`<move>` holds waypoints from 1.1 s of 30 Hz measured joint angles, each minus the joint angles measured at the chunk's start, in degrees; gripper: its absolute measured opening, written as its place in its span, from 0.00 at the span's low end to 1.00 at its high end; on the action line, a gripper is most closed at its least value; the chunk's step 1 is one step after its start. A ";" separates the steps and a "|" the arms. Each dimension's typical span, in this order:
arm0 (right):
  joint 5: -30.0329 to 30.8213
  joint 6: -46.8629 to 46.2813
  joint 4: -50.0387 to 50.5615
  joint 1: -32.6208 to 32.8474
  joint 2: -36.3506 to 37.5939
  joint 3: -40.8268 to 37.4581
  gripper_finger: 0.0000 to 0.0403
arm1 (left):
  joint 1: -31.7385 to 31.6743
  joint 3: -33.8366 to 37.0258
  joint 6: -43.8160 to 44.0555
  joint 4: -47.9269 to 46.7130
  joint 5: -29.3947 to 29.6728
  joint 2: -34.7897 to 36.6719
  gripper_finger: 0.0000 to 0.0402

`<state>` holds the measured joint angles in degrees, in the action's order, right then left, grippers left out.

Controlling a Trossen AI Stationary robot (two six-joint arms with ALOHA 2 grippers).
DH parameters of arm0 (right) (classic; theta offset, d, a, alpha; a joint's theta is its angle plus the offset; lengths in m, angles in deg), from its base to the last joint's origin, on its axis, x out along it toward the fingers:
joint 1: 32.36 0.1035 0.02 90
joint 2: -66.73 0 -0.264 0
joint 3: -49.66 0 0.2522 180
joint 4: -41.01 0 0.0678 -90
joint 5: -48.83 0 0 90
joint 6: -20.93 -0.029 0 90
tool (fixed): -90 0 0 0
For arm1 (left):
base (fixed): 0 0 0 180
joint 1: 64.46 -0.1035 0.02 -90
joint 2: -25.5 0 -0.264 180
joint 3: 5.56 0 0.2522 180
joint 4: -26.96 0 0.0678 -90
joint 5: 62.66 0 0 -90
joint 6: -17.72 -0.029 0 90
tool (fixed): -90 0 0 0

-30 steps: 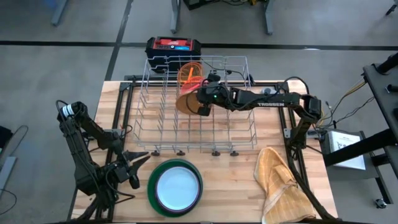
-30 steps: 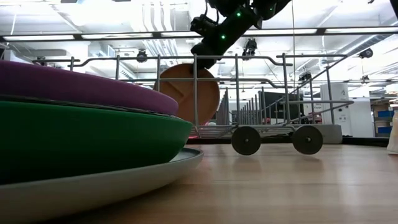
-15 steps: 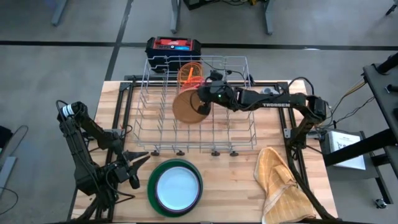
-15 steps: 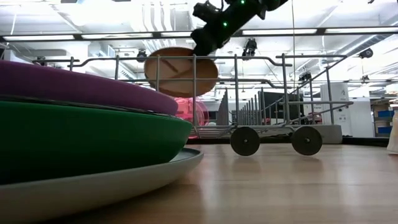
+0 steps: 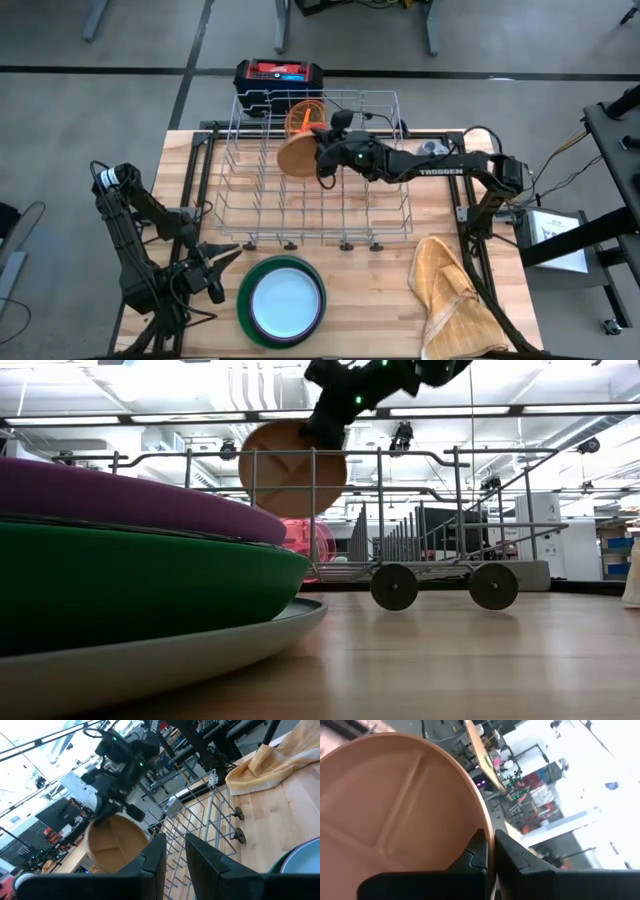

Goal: Sort dishes
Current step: Put the brown plate into the dish rack

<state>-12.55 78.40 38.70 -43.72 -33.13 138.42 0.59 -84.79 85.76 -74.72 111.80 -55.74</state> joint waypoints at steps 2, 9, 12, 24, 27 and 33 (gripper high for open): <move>0.05 2.02 -1.41 0.00 -0.56 -0.50 0.00 | 0.01 0.00 -0.01 0.02 0.00 0.00 0.15; 3.40 6.14 -2.53 -0.01 -3.97 -0.65 0.00 | 0.00 0.00 -0.01 0.03 0.01 0.00 0.15; 3.96 7.71 -3.11 -0.02 -4.92 -0.59 0.00 | -0.01 0.00 -0.01 0.02 0.00 0.00 0.15; 5.20 8.76 -3.22 -0.11 -6.16 -0.58 0.00 | 0.00 0.00 -0.01 0.04 0.02 0.00 0.15; 5.22 8.63 -2.87 -0.10 -6.16 -0.58 0.01 | -0.01 0.00 -0.01 0.03 0.02 0.00 0.15; 6.51 8.13 -3.05 0.00 -6.16 -0.58 0.03 | 0.01 0.00 -0.01 0.04 0.04 0.00 0.15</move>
<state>-6.04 86.53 35.65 -43.72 -39.29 137.83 0.60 -84.79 85.75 -74.68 111.85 -55.74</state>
